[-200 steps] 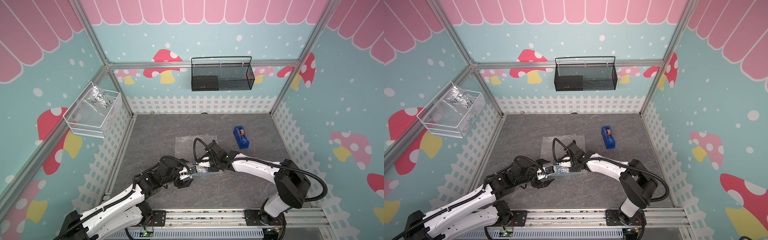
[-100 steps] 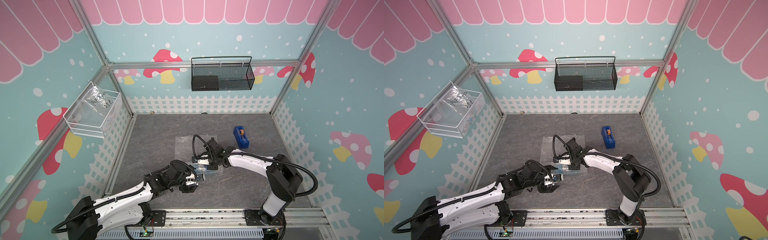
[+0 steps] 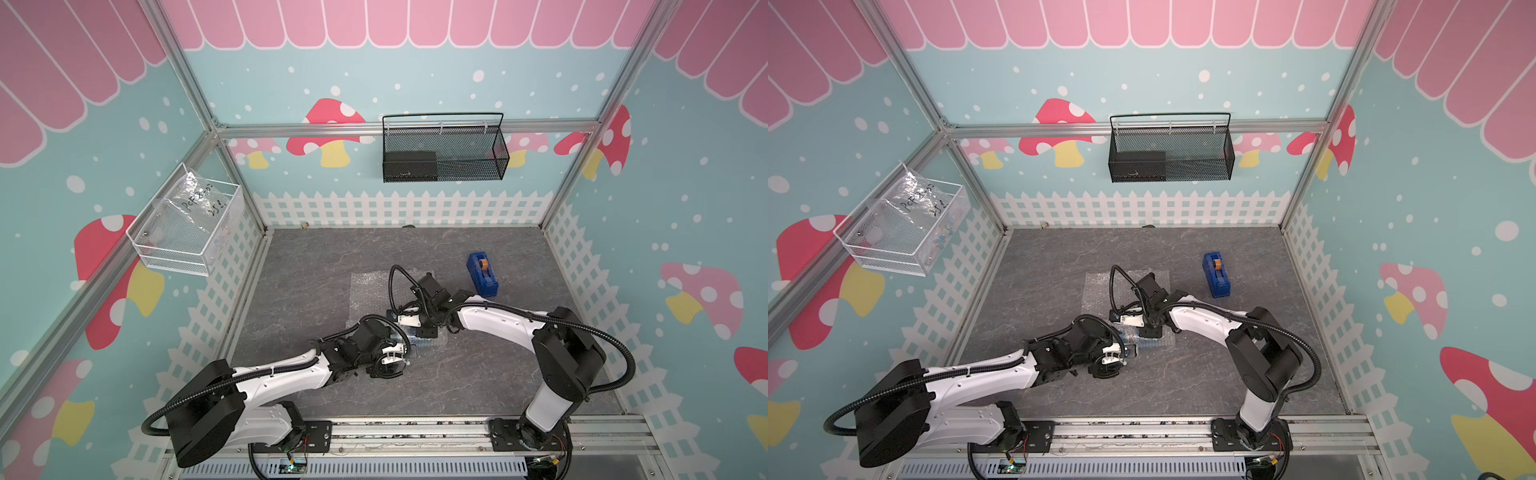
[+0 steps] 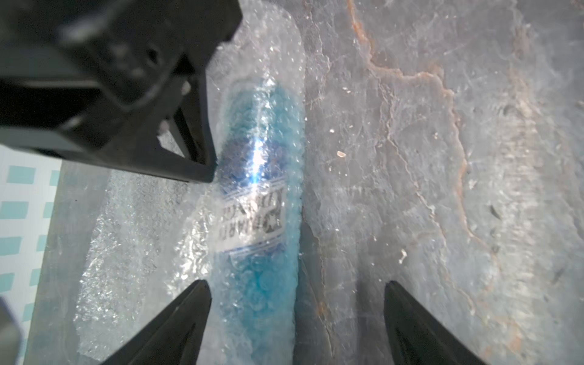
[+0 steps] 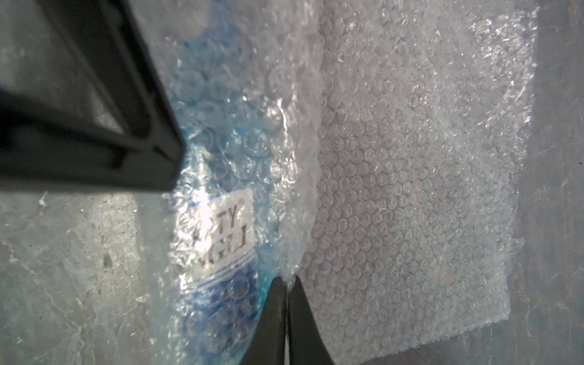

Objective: Wrap wine bottles in bubble wrap
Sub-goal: Wrap the wine bottle in bubble wrap.

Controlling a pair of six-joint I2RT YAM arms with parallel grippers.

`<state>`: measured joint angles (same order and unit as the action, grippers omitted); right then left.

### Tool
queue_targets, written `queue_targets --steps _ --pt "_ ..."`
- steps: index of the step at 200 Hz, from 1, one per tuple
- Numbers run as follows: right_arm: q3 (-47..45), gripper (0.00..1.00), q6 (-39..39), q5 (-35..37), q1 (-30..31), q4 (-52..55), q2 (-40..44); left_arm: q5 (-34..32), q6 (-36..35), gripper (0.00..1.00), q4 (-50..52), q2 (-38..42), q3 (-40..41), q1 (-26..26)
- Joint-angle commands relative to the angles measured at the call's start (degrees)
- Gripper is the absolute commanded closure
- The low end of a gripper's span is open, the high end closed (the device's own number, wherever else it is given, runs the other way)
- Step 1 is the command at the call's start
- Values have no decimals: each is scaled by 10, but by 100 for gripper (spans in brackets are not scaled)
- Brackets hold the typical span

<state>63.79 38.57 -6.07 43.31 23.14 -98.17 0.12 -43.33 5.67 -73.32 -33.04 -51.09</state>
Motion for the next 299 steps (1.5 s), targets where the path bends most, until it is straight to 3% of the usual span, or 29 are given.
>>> queue_targets --steps 1,54,94,192,256,299 --pt "2 92 5 -20 -4 5 -4 -9 -24 12 -31 -7 -19 3" --pt "12 89 3 -33 -7 5 -16 -23 -21 12 -50 -45 -25 14" --pt "17 87 0 -43 -13 5 -18 3 15 11 31 -83 -76 45" --pt "27 80 -5 -60 -26 4 -29 12 14 11 14 -109 -80 50" --pt "51 73 -35 -4 -102 -34 0 26 21 14 49 -134 -106 56" --pt "66 71 -46 -17 -163 -104 31 48 24 20 118 -158 -143 60"
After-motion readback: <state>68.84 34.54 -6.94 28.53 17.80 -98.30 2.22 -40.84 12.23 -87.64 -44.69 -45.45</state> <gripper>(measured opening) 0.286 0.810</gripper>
